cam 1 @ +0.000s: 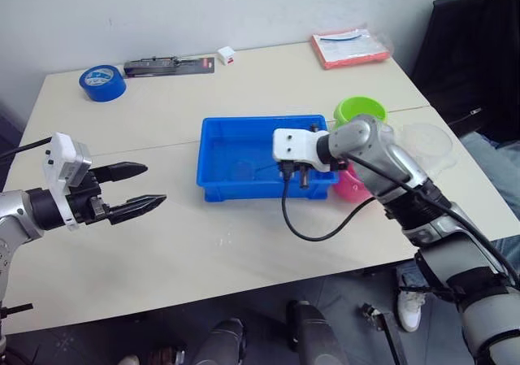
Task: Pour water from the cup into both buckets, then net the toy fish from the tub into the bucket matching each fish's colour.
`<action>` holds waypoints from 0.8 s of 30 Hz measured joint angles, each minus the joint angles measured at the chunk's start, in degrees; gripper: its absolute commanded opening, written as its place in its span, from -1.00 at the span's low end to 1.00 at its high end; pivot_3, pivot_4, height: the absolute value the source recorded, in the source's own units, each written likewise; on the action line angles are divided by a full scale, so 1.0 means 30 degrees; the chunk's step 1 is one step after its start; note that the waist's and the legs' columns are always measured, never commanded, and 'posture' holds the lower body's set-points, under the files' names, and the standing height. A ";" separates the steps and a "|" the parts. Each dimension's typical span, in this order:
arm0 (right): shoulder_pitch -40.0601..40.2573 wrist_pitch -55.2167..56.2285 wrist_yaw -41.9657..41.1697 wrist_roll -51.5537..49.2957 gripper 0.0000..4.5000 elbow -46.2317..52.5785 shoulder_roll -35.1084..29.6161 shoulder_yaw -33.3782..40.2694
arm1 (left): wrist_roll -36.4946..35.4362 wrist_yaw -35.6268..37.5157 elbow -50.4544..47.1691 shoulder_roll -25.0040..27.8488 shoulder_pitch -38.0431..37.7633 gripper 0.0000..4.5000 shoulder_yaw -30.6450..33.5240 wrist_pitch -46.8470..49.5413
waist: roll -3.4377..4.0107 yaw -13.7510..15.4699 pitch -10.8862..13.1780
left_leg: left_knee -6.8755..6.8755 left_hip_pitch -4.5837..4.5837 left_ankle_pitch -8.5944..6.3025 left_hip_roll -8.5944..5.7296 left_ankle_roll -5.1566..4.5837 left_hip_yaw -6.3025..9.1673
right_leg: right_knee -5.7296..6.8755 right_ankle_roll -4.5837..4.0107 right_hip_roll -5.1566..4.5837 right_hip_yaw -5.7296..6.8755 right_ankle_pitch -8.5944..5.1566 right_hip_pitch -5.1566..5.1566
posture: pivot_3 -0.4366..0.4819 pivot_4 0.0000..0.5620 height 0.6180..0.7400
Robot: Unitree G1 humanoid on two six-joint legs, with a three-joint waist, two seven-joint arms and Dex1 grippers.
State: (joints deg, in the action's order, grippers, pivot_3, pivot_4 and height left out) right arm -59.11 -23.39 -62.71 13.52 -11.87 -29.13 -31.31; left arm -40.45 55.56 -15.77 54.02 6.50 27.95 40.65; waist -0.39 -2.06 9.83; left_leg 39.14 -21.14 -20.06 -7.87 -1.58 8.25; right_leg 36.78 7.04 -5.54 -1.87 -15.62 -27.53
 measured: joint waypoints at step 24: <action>-0.1262 -0.7578 -0.1107 -0.2487 -0.66 -0.0797 0.3103 0.2568 | -0.0617 -0.0745 -0.0754 -0.0008 -0.0837 1.00 0.0987 -0.0007 | 0.0000 -0.0103 -0.0001 | -0.0004 0.0006 -0.0007 0.0007 0.0010 0.0011 | -0.0003 -0.0013 0.0005 0.0005 -0.0001 0.0007 | -0.05 -0.47 1.00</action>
State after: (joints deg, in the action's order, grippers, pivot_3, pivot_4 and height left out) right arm -62.89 -46.12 -66.03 6.06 -14.26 -19.82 -23.61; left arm -42.30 53.33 -18.03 54.00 3.99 30.91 40.63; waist -0.39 -2.36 9.83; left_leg 39.13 -21.12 -20.08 -7.85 -1.55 8.28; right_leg 36.77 7.00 -5.52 -1.86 -15.62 -27.51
